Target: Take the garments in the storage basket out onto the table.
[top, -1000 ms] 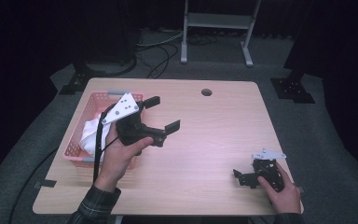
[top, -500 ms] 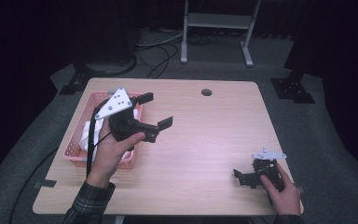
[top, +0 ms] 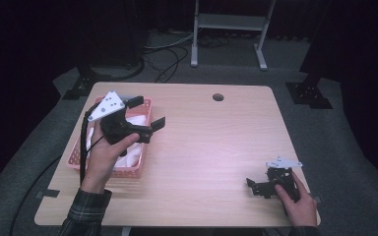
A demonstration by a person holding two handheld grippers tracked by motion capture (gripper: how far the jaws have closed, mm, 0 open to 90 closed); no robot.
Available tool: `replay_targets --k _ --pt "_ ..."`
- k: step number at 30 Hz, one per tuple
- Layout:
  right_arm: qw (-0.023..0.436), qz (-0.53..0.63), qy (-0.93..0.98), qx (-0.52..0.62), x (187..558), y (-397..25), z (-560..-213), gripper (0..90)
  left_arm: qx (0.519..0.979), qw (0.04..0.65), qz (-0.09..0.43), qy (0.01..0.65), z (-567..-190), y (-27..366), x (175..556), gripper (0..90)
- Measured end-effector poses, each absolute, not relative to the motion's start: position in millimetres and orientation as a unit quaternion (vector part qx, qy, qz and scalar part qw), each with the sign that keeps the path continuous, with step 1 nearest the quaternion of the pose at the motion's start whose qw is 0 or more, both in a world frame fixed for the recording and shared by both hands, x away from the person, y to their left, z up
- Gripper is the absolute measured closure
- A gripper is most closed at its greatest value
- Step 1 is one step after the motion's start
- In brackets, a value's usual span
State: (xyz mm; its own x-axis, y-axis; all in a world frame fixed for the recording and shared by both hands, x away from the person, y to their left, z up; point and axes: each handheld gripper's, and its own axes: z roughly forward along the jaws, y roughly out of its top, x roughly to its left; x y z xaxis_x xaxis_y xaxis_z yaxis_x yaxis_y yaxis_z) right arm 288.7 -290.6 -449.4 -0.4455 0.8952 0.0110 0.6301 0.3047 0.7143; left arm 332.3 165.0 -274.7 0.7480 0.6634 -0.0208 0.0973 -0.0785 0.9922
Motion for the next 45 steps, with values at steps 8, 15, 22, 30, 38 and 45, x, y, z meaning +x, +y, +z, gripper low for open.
replay_targets --k 8,15,22,30,38,45 --pt "0.2 0.332 0.783 0.486 289 -291 -449 0.0 0.699 0.609 0.239 0.289 -279 182 336 0.0" --pt "0.2 0.332 0.783 0.487 289 -291 -449 0.0 0.686 0.612 0.251 0.303 -277 201 336 0.0" --pt "0.2 0.332 0.783 0.487 289 -291 -449 0.0 0.675 0.615 0.262 0.311 -274 220 336 0.0" --pt "0.2 0.332 0.783 0.487 289 -291 -449 0.0 0.671 0.619 0.265 0.312 -272 237 334 0.0" --pt "0.2 0.332 0.783 0.487 289 -291 -449 0.0 0.673 0.613 0.269 0.315 -272 249 333 0.0" --pt "0.2 0.332 0.783 0.487 289 -291 -449 0.0 0.668 0.614 0.274 0.319 -271 261 331 0.0"
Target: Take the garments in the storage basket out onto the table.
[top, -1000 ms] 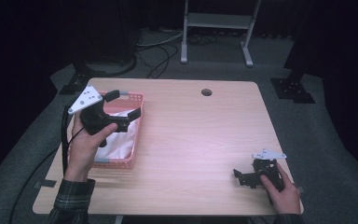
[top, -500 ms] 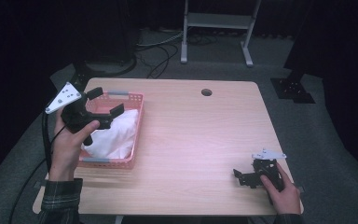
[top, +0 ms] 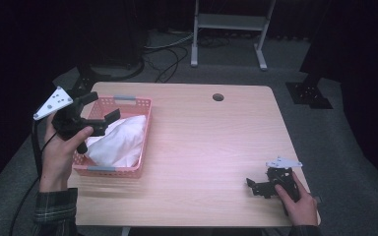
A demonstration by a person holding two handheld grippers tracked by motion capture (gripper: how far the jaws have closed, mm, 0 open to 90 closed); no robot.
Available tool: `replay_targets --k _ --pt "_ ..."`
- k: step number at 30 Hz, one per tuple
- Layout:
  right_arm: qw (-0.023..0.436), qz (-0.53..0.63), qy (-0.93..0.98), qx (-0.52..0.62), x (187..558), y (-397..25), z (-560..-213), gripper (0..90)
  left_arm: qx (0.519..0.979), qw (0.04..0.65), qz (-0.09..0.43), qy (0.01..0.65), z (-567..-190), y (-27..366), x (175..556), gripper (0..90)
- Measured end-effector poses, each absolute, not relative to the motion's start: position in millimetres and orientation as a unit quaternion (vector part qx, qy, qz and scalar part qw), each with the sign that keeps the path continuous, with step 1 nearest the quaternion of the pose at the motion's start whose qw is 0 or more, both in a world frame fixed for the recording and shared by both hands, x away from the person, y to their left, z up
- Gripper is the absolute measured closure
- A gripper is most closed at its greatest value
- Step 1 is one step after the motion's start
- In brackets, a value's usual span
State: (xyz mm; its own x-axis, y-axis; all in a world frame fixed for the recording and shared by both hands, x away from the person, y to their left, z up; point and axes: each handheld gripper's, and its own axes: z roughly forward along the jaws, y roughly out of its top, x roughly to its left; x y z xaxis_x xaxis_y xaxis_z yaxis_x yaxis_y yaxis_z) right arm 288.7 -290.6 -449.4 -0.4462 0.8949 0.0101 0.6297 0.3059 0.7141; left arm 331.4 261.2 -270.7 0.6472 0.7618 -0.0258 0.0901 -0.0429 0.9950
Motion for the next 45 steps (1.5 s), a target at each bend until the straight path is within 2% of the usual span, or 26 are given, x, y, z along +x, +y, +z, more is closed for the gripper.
replay_targets --k 15,32,45 --pt "0.2 0.332 0.783 0.487 289 -291 -449 0.0 0.665 0.611 0.286 0.319 -260 274 333 0.0" --pt "0.2 0.332 0.783 0.487 289 -291 -449 0.0 0.699 0.567 0.284 0.331 -265 283 337 0.0" --pt "0.2 0.332 0.783 0.487 289 -291 -449 0.0 0.74 0.508 0.281 0.341 -273 280 346 0.0"
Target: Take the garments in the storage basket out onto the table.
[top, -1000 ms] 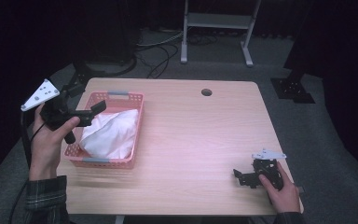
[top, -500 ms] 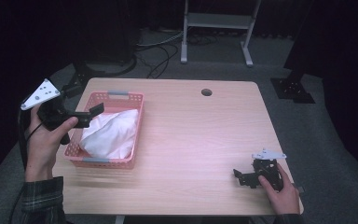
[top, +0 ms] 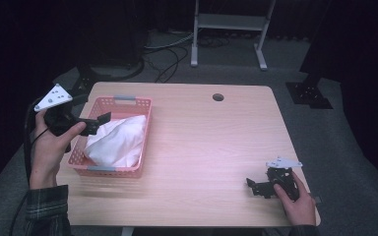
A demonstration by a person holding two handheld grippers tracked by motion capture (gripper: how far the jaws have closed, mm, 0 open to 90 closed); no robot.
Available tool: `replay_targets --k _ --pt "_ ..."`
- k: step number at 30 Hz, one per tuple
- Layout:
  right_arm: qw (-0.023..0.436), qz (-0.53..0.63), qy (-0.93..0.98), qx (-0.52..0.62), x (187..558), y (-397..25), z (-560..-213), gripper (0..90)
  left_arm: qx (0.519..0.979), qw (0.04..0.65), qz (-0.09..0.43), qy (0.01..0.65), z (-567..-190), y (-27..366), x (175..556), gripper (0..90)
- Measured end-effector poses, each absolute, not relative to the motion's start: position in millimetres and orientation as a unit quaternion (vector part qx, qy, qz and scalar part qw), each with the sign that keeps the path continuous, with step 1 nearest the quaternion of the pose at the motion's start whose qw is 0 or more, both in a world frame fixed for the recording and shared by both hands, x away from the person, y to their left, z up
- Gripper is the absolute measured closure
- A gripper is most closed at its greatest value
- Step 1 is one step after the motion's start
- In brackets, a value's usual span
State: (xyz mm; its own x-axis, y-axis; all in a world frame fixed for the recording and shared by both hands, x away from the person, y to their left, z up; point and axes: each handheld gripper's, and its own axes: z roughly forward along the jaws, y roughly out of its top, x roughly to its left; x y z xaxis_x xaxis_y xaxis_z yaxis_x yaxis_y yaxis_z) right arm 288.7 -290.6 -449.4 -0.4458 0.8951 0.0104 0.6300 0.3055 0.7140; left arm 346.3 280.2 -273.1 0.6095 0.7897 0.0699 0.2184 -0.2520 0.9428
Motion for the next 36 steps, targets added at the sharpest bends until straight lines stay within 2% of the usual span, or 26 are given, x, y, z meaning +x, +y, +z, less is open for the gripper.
replay_targets --k 10,36 --pt "0.2 0.332 0.783 0.487 289 -291 -449 0.0 0.753 0.483 0.288 0.341 -277 277 350 0.0" --pt "0.2 0.332 0.783 0.487 289 -291 -449 0.0 0.774 0.463 0.261 0.343 -303 274 369 0.0"
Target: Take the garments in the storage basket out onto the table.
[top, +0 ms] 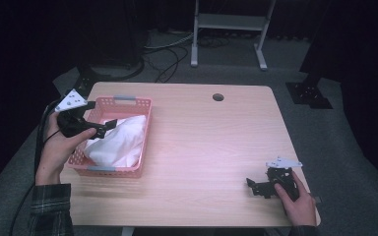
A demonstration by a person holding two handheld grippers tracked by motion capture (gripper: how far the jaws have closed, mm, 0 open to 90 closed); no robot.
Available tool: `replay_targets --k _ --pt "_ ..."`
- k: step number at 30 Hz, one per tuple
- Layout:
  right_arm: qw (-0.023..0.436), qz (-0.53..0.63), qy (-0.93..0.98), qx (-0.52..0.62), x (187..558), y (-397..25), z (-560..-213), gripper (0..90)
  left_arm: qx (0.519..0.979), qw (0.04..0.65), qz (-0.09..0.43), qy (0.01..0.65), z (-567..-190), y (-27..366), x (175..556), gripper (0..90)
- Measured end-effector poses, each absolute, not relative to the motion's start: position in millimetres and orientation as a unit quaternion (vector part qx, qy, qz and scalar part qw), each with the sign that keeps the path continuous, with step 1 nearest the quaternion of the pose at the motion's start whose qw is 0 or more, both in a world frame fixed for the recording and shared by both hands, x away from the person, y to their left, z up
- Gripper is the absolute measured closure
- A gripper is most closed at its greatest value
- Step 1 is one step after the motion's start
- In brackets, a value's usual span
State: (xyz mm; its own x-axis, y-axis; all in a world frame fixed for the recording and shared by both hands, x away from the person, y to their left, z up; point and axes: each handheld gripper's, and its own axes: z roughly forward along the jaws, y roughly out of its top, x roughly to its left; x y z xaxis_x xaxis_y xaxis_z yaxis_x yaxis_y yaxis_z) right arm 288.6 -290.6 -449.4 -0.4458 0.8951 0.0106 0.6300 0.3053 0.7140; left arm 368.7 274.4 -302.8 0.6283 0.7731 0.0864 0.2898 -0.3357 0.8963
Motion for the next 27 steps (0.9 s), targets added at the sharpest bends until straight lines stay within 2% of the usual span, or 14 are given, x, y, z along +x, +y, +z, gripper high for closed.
replay_targets --k 27 --pt "0.2 0.332 0.783 0.487 289 -291 -449 0.0 0.801 0.424 0.225 0.356 -331 265 392 0.0"
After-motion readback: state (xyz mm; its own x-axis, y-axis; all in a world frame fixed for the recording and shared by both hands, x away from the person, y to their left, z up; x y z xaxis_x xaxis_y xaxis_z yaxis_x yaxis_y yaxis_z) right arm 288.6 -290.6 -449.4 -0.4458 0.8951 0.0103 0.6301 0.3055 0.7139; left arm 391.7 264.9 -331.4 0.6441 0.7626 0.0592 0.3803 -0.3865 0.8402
